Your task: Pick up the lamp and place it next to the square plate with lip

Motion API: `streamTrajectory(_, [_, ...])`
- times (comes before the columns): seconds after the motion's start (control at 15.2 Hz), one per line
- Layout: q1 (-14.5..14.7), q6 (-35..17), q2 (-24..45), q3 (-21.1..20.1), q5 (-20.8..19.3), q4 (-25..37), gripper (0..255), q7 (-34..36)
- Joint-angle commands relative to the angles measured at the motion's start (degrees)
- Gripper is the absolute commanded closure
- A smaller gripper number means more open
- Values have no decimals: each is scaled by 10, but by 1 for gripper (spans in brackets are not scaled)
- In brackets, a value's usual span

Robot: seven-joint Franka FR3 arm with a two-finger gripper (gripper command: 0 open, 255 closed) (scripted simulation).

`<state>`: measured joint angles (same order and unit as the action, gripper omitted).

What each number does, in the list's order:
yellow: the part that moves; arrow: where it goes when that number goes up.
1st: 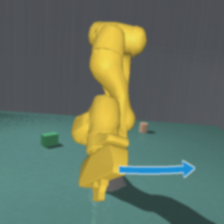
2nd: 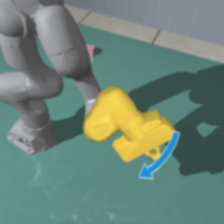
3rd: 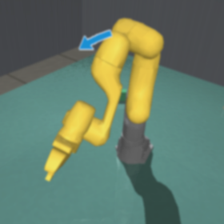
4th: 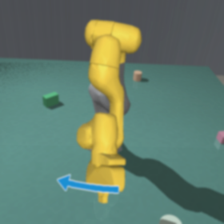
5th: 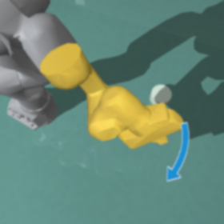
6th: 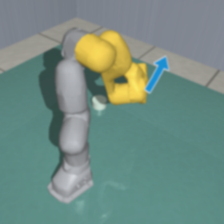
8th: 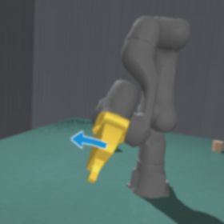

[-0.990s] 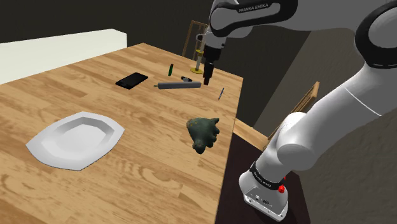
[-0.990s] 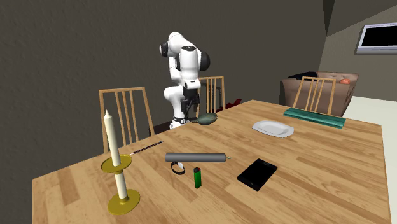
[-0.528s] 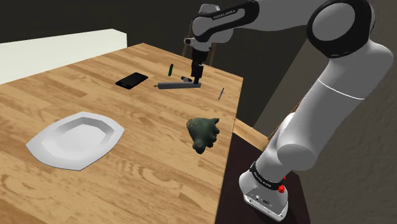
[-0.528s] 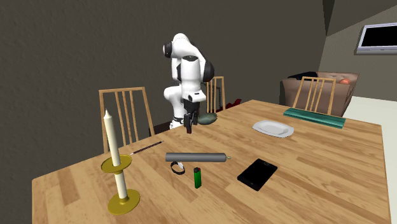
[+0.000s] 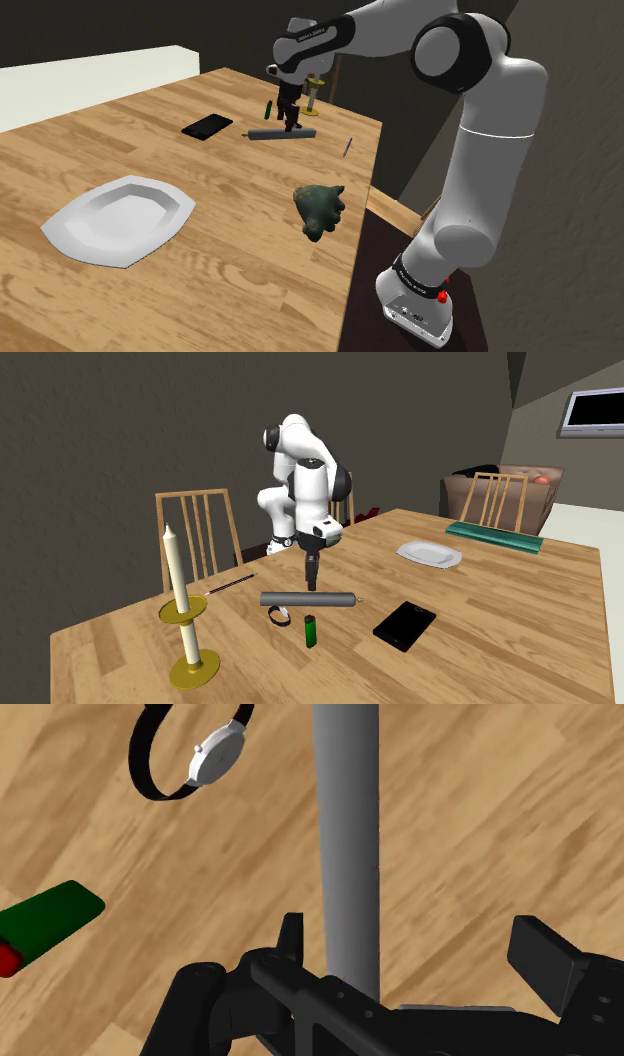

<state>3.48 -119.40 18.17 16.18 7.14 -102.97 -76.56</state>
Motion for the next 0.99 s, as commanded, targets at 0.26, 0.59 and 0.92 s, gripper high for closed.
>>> streamTrajectory(0.26, [-8,-27,57,-12,15,34,0,-34])
streamTrajectory(0.59, [-9,-49,70,-15,20,24,0,-37])
streamTrajectory(0.92, [-9,-49,70,-15,20,24,0,-37])
